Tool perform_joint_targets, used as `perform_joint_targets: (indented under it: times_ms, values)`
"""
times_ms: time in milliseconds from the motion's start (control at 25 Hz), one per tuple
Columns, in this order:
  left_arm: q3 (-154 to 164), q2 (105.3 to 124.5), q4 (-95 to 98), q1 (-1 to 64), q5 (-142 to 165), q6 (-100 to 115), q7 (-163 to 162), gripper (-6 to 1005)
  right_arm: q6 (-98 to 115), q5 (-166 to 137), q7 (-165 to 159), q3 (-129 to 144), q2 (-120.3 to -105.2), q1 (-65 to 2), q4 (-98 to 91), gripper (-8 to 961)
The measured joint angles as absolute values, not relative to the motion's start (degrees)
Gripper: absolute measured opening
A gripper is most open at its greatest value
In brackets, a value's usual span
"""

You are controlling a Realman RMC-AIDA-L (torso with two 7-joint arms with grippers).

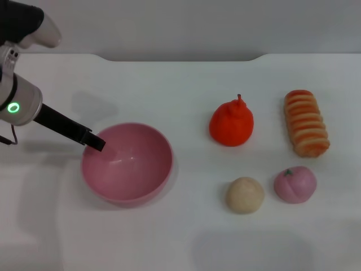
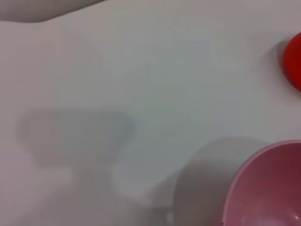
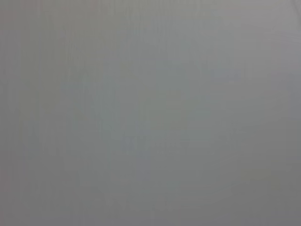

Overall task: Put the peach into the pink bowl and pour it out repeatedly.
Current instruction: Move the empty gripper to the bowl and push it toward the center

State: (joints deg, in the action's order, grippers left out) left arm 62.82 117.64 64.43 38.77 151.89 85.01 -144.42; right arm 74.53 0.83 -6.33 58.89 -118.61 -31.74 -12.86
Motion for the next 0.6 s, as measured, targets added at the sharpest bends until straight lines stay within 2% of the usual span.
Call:
perform_joint_targets:
  times_ms: [600]
  values:
    - [65.61,117.85,59.48,38.49,151.95,80.29,-144.98,574,74.52,0.78,-6.32,58.97,-118.47,-32.76,-13.04,426]
